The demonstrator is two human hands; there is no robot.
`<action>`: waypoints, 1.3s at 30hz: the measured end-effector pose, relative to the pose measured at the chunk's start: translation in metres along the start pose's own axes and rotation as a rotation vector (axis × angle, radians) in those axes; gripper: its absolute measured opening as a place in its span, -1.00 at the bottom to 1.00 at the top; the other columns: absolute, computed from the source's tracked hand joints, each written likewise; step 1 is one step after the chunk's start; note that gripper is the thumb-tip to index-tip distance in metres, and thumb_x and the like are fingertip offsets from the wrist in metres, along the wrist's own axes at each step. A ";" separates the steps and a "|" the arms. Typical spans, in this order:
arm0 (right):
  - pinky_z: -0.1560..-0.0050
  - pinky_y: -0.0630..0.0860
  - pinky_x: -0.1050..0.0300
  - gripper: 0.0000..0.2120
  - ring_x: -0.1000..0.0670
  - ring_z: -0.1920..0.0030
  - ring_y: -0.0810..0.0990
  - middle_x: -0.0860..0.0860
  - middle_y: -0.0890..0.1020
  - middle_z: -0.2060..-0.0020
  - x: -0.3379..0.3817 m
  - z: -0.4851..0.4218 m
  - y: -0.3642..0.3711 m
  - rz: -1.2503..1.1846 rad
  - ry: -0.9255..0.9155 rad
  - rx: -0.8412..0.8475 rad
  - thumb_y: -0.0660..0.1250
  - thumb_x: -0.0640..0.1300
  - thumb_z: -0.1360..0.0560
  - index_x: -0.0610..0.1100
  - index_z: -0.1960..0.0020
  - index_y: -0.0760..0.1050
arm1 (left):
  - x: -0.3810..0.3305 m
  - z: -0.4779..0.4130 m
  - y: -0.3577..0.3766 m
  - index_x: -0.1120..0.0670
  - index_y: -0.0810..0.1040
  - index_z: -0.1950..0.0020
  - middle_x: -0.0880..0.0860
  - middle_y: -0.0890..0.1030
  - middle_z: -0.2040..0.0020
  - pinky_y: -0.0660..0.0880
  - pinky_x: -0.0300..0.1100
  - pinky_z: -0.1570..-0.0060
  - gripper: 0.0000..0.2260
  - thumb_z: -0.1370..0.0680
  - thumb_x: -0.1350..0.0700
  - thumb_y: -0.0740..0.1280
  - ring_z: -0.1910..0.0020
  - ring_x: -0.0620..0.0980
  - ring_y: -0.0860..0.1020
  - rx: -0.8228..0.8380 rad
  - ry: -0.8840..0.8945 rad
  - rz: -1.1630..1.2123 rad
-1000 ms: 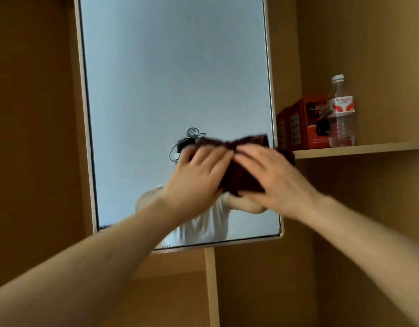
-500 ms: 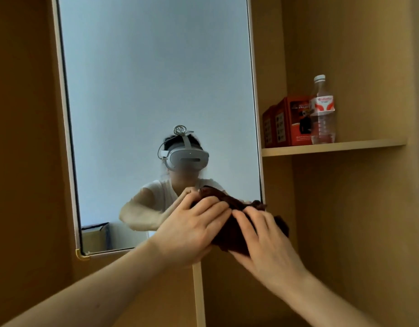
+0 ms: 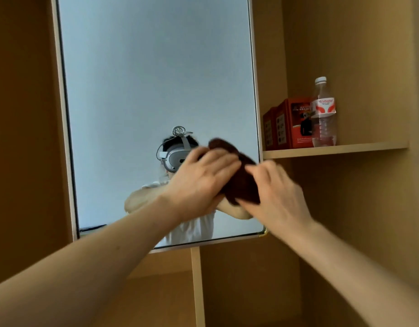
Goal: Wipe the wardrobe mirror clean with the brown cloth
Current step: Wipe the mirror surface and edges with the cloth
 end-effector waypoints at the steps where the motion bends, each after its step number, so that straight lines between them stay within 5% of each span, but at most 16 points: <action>1: 0.30 0.59 0.04 -0.38 -0.10 0.11 0.54 -0.12 0.50 0.05 0.001 0.021 0.010 -0.019 0.011 0.026 0.55 0.09 -0.24 -0.19 -0.14 0.41 | -0.014 0.012 0.009 0.18 0.53 -0.28 0.13 0.55 -0.28 0.36 0.11 -0.21 -0.56 -0.44 0.06 0.29 -0.25 0.14 0.50 0.032 0.051 0.003; 5: 0.29 0.58 0.18 -0.36 -0.01 0.17 0.55 -0.07 0.52 0.10 0.005 0.077 0.036 -0.059 -0.012 0.170 0.56 0.12 -0.20 -0.16 -0.10 0.38 | -0.056 0.053 0.040 0.10 0.51 -0.33 0.04 0.52 -0.32 0.29 0.11 -0.32 -0.59 -0.50 0.03 0.28 -0.33 0.05 0.44 0.145 0.122 0.014; 8: 0.23 0.55 0.09 -0.46 -0.05 0.19 0.54 -0.08 0.53 0.11 0.005 0.057 0.028 0.049 -0.103 0.206 0.48 0.12 -0.27 -0.19 -0.09 0.46 | -0.048 0.045 0.033 0.12 0.53 -0.31 0.07 0.54 -0.30 0.36 0.09 -0.28 -0.64 -0.55 0.04 0.23 -0.29 0.07 0.48 0.110 0.142 -0.033; 14: -0.22 0.29 0.01 -0.45 -0.14 -0.15 0.45 -0.09 0.47 -0.15 0.017 -0.080 -0.027 0.052 -0.131 -0.028 0.39 0.03 -0.42 -0.12 -0.33 0.33 | 0.055 -0.019 -0.031 0.18 0.53 -0.28 0.13 0.55 -0.27 0.38 0.02 -0.12 -0.52 -0.39 0.07 0.43 -0.23 0.14 0.52 -0.059 -0.173 -0.119; 19: -0.33 0.23 -0.01 -0.43 -0.15 -0.25 0.40 -0.12 0.43 -0.24 0.043 -0.104 -0.023 -0.049 -0.150 -0.107 0.40 -0.04 -0.43 -0.17 -0.37 0.31 | 0.089 -0.007 -0.047 0.17 0.48 -0.33 0.10 0.52 -0.31 0.32 0.06 -0.17 -0.51 -0.42 0.06 0.38 -0.28 0.15 0.46 -0.094 -0.268 -0.145; 27: -0.37 0.23 -0.08 -0.29 -0.09 -0.27 0.37 -0.12 0.40 -0.25 0.040 0.060 0.055 -0.071 -0.132 -0.079 0.46 0.02 -0.30 -0.14 -0.35 0.27 | -0.019 0.077 0.021 0.17 0.51 -0.31 0.13 0.53 -0.30 0.34 0.19 -0.20 -0.55 -0.48 -0.01 0.28 -0.25 0.14 0.49 0.041 0.046 -0.059; 31: -0.30 0.35 -0.14 -0.32 -0.13 -0.21 0.41 -0.17 0.45 -0.21 0.031 0.045 0.045 0.000 -0.295 -0.069 0.39 0.09 -0.33 -0.17 -0.33 0.26 | -0.019 0.065 0.017 0.22 0.54 -0.27 0.18 0.57 -0.24 0.44 0.15 -0.08 -0.56 -0.51 -0.04 0.27 -0.15 0.17 0.55 0.034 0.133 -0.112; 39: -0.31 0.33 -0.15 -0.42 -0.23 -0.22 0.44 -0.23 0.46 -0.24 0.016 -0.064 -0.003 0.068 -0.249 -0.153 0.34 -0.01 -0.42 -0.25 -0.36 0.36 | 0.051 -0.002 -0.023 0.21 0.51 -0.29 0.14 0.54 -0.26 0.32 0.07 -0.09 -0.53 -0.43 0.05 0.33 -0.21 0.19 0.50 -0.124 -0.165 -0.139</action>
Point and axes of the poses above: each hand's wrist, its own z-axis away from the middle knuckle, its own y-axis out of the palm, x = y × z, the point moved 8 cm from there along -z, towards the middle knuckle
